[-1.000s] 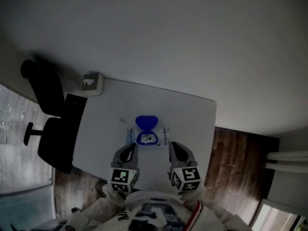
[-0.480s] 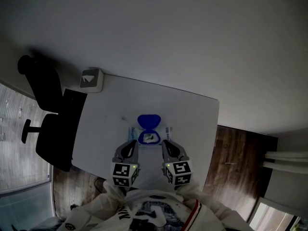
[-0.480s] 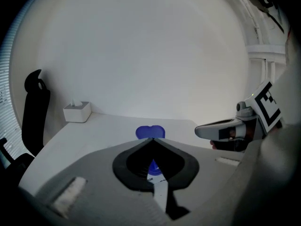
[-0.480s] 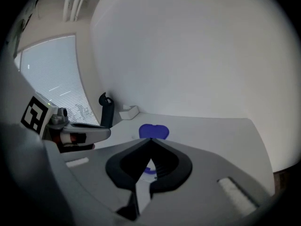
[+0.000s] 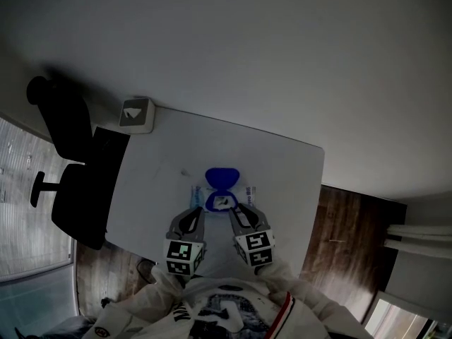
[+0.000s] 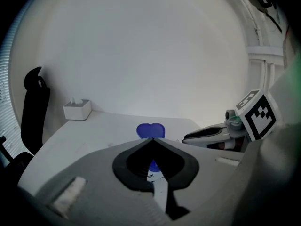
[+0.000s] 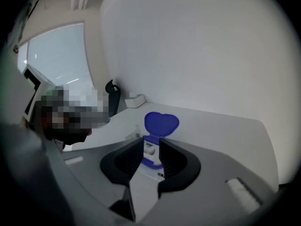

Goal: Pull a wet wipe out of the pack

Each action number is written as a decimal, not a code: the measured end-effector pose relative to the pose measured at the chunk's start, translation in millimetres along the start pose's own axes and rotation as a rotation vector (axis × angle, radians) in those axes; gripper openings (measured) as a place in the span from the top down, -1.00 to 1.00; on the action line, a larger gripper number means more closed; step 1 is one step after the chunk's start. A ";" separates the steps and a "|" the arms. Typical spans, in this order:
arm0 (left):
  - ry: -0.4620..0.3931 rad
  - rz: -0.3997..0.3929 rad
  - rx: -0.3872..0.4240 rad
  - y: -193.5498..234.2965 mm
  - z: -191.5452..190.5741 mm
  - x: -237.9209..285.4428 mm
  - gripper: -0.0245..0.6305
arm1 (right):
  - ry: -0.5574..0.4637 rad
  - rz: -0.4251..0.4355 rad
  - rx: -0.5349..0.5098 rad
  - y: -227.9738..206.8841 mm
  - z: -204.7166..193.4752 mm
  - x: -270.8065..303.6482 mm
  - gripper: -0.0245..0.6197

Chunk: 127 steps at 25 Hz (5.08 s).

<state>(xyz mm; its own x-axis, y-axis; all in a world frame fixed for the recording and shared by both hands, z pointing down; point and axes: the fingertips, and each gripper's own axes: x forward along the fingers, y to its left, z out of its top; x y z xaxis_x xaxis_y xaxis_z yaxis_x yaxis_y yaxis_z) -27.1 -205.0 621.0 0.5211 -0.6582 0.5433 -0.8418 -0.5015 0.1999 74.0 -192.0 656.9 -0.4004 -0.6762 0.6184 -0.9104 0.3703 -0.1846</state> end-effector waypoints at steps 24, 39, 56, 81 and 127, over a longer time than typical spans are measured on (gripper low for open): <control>0.037 0.009 -0.034 4.6 -25.7 -10.3 0.92 | 0.206 0.083 -0.218 23.5 -39.3 42.1 0.16; 0.044 0.045 -0.060 19.0 -36.5 -19.5 0.92 | 0.231 0.076 -0.239 28.2 -41.7 57.4 0.47; 0.046 0.051 -0.050 23.0 -44.3 -30.8 0.92 | 0.203 0.011 -0.199 24.7 -43.1 55.2 0.86; 0.015 0.006 -0.016 23.1 -37.6 -52.3 0.92 | 0.115 -0.064 -0.139 32.8 -21.6 23.7 0.88; -0.248 -0.103 0.188 -109.1 18.0 -162.1 0.92 | -0.489 -0.312 0.124 24.4 13.4 -275.8 0.90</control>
<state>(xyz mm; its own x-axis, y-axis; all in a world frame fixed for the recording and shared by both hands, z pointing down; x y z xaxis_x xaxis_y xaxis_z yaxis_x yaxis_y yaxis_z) -17.2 -53.7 496.5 0.6399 -0.7041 0.3079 -0.7543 -0.6520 0.0766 160.9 -5.1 471.7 -0.0866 -0.9672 0.2390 -0.9864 0.0495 -0.1569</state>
